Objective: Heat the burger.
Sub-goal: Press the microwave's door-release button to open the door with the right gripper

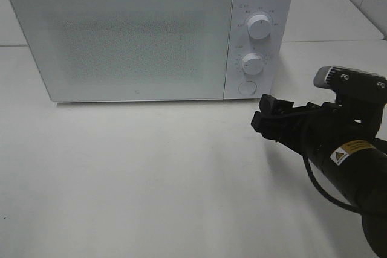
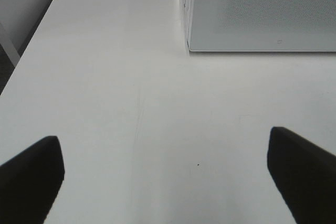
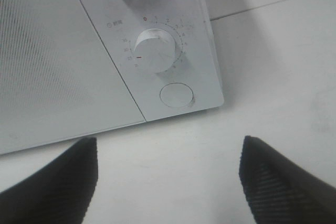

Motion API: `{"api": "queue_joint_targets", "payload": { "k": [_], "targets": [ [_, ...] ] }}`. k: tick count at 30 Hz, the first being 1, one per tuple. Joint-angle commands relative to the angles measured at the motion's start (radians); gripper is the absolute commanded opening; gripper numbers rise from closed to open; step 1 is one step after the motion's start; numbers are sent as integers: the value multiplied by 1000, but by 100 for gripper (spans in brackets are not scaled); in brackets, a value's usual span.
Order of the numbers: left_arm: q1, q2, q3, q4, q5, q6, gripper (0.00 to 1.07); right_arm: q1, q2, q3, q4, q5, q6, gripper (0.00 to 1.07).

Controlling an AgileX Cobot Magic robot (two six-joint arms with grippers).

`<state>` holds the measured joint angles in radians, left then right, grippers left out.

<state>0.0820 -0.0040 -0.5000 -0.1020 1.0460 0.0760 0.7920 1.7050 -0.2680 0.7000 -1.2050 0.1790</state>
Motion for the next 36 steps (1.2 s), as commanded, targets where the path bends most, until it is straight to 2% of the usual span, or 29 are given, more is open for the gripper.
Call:
{"api": "queue_joint_targets", "payload": {
  "k": [1,2,6,7,9,11,12,13,15,17,19,20,22,23,26,28,36],
  "targets": [
    [1,-20,3,-1,-8,-6,100,3,1,-7,-6,-13,143,73],
    [1,-20,3,-1,-8,-6,100,3,1,-7,-6,-13,259,71],
    [1,-20,3,-1,-8,-6,100,3,1,-7,-6,-13,428,68],
    [1,-20,3,-1,-8,-6,100,3,1,-7,-6,-13,568,64],
    [1,-20,3,-1,-8,-6,100,3,1,-7,-6,-13,626,63],
    [1,-20,3,-1,-8,-6,100,3,1,-7,-6,-13,832,57],
    [1,-20,3,-1,-8,-6,100,3,1,-7,-6,-13,832,57],
    [1,-20,3,-1,-8,-6,100,3,1,-7,-6,-13,942,52],
    [1,-20,3,-1,-8,-6,100,3,1,-7,-6,-13,994,50],
    [1,-20,3,-1,-8,-6,100,3,1,-7,-6,-13,1157,39],
    [1,-20,3,-1,-8,-6,100,3,1,-7,-6,-12,1191,36],
    [1,-20,3,-1,-8,-6,100,3,1,-7,-6,-12,1233,28],
    [1,-20,3,-1,-8,-6,100,3,1,-7,-6,-12,1244,24],
    [1,-20,3,-1,-8,-6,100,3,1,-7,-6,-11,1254,17],
    [1,-20,3,-1,-8,-6,100,3,1,-7,-6,-8,1254,14],
    [1,-20,3,-1,-8,-6,100,3,1,-7,-6,26,1254,1],
    [1,-20,3,-1,-8,-6,100,3,19,-36,-6,111,1262,0]
  ]
}}
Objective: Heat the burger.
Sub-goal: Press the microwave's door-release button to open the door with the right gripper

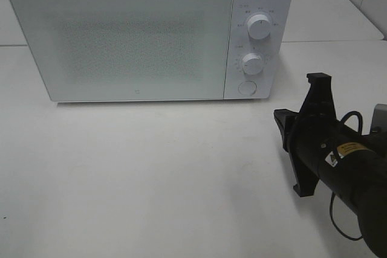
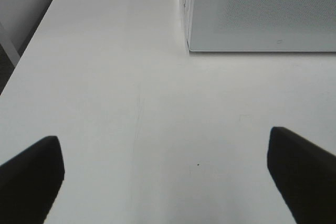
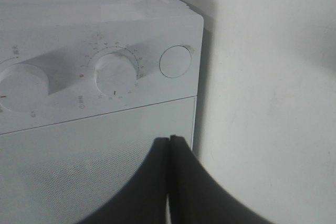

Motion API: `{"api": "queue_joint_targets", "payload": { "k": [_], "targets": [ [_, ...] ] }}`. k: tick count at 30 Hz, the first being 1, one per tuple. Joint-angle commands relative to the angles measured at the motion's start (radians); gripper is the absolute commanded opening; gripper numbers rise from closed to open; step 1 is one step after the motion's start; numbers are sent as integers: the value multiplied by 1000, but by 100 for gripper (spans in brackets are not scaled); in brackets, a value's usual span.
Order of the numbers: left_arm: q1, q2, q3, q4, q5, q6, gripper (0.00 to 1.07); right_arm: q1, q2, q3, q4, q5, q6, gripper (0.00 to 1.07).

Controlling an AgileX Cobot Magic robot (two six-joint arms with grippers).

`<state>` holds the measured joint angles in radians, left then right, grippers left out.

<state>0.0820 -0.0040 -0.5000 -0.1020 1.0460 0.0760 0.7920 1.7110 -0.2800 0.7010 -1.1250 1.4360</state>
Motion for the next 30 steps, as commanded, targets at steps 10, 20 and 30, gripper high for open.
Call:
{"api": "queue_joint_targets", "payload": {
  "k": [10,20,30],
  "targets": [
    [1,-20,3,-1,-8,-6,100,0,116,-118,-7,40,5,0],
    [1,-20,3,-1,-8,-6,100,-37,197,-193,-10,46,-6,0],
    [1,-20,3,-1,-8,-6,100,-132,200,-293,-12,176,-128,1]
  ]
}}
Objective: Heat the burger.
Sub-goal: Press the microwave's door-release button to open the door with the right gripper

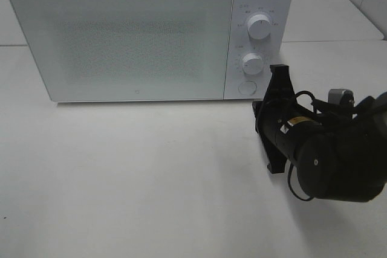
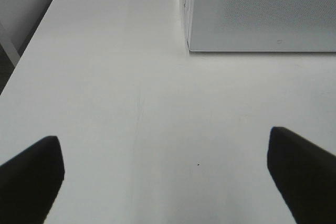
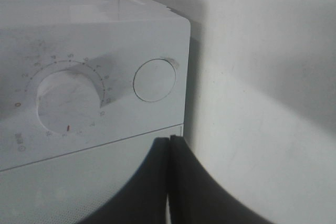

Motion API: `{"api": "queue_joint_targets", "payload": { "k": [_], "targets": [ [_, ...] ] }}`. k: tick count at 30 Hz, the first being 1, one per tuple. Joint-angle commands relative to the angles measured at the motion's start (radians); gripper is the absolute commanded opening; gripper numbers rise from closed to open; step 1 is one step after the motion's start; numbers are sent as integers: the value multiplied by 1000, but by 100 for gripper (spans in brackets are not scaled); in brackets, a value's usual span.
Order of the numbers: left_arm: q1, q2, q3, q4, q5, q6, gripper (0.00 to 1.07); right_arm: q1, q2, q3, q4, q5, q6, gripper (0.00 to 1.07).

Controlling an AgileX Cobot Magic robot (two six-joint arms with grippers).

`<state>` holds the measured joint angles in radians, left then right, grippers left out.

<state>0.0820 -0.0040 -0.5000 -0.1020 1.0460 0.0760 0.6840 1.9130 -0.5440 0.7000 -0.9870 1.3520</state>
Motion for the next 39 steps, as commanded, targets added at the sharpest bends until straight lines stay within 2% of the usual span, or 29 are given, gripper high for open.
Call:
{"api": "queue_joint_targets", "payload": {
  "k": [1,14,39],
  "targets": [
    [1,-20,3,-1,-8,-6,100,-24,-2,-29,-11,38,-44,1],
    [1,-20,3,-1,-8,-6,100,-88,101,-180,-44,76,-47,1],
    [1,-20,3,-1,-8,-6,100,-137,209,-299,-69,107,-12,0]
  ]
}}
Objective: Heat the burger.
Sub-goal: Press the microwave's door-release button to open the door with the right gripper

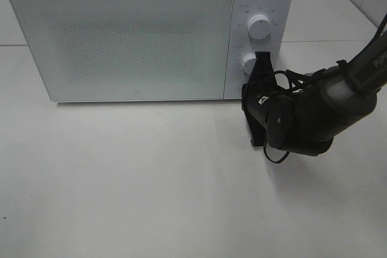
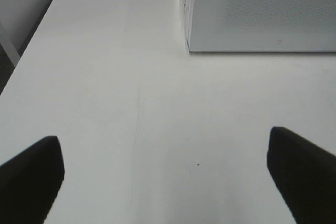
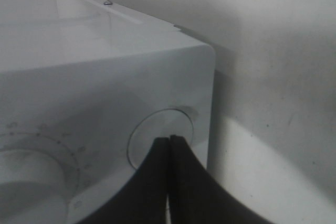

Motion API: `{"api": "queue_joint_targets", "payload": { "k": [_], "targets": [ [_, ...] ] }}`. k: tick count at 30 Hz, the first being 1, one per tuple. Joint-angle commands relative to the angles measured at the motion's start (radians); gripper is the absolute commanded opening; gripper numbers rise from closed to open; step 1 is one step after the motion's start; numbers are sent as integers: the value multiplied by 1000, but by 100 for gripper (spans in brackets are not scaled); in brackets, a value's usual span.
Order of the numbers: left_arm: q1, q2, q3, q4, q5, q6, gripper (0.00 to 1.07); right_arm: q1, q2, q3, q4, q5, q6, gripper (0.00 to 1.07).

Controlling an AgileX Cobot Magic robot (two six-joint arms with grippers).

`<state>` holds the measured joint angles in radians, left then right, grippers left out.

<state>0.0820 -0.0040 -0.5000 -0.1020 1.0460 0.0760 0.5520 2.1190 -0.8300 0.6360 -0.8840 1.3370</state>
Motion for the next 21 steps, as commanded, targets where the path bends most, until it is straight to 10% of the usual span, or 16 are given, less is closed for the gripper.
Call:
{"api": "queue_joint_targets", "payload": {
  "k": [1,21],
  "targets": [
    [1,-20,3,-1,-8,-6,100,-5,3,-13,-5,4,3,0],
    [1,-20,3,-1,-8,-6,100,-17,29,-58,5,-74,2,0]
  ]
}}
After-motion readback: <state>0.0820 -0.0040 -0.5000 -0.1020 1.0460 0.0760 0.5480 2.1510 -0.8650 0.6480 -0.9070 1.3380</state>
